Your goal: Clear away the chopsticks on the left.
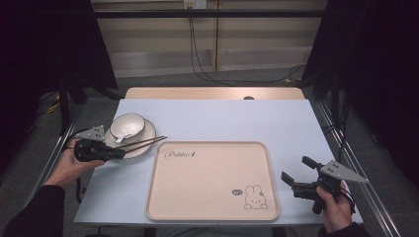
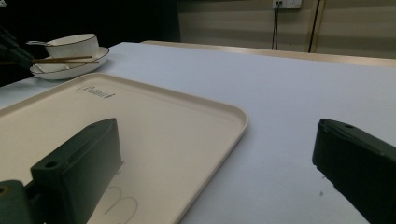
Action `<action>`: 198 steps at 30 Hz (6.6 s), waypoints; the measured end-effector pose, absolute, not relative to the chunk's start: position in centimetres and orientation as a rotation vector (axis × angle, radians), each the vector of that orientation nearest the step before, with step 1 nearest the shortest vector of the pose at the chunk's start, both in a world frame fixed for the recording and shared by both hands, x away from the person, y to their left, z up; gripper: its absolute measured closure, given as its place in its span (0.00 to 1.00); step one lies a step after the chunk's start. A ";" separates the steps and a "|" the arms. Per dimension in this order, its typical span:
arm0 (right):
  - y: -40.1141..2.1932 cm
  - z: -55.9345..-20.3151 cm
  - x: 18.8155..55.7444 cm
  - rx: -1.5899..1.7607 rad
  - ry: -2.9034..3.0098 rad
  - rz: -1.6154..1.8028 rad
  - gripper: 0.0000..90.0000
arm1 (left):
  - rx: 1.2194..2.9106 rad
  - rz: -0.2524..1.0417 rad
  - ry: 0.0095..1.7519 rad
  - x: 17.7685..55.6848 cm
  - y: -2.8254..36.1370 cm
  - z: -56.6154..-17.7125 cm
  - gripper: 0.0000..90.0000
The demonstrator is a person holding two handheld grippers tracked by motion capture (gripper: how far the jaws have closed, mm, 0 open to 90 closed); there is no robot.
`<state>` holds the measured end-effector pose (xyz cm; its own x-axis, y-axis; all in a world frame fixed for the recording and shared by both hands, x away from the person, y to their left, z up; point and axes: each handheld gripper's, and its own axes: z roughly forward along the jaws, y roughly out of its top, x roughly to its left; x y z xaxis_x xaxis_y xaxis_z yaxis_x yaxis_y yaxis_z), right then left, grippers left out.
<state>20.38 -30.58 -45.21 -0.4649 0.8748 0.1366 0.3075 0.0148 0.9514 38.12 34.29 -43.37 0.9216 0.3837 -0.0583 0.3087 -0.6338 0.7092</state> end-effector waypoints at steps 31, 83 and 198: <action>-30.4 -45.1 20.3 1.191 1.799 1.480 0.01 | 2.065 0.063 0.834 29.6 28.5 -41.9 0.94; -30.2 -45.1 20.3 1.170 1.824 1.467 0.01 | 1.992 0.146 1.499 27.6 19.4 -46.1 0.94; -30.2 -45.1 20.3 1.158 1.823 1.470 0.02 | 2.162 0.329 0.733 37.5 37.4 -44.1 0.53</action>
